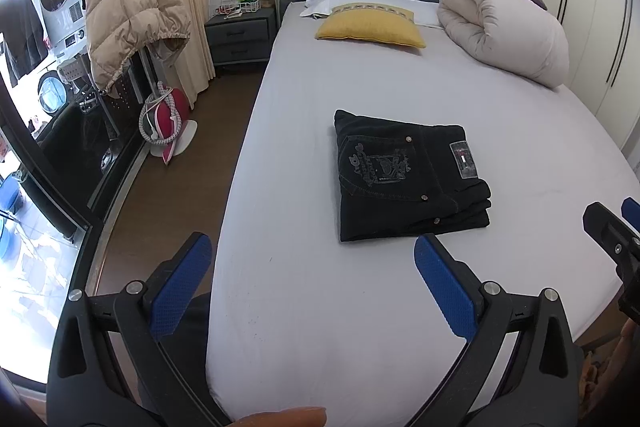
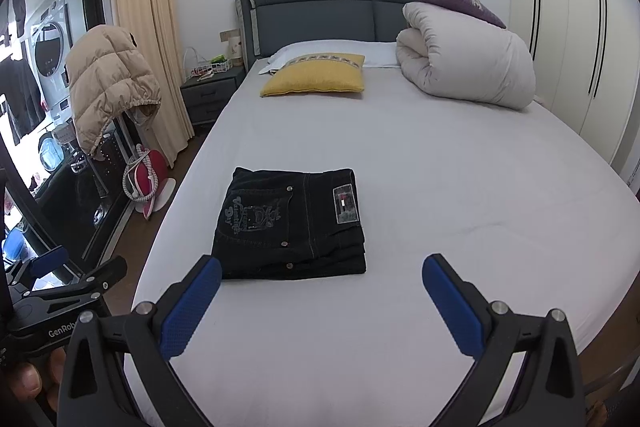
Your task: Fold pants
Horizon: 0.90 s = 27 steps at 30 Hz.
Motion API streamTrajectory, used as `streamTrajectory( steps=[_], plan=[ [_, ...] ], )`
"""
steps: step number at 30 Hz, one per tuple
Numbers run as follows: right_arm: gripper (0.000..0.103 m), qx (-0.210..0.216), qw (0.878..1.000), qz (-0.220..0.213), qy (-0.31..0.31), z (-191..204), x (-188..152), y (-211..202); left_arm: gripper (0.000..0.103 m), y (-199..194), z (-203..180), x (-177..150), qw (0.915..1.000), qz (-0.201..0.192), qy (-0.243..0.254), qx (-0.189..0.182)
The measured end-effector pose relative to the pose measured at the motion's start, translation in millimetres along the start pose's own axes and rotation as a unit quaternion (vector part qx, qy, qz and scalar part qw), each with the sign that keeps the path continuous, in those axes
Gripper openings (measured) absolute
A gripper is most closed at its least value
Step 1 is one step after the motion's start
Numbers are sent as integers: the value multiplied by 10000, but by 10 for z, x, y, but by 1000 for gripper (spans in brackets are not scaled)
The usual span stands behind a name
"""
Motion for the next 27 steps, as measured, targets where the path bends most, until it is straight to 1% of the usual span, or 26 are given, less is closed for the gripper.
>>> streamTrajectory(
  steps=[27],
  plan=[
    [103,4,10000,27,0,1,-15,12,103,98,12,-28,10000,47,75,-42]
  ],
)
Point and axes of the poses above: each gripper's, at about its wrist camera, not at the fingertips, and y roughly the way its jaws point, z to its left, x to its top, the point moved 3 cm from there along y, roughly the way its jaws point, and after that the axes turned 7 degrees about y, right-handed, at the moved point
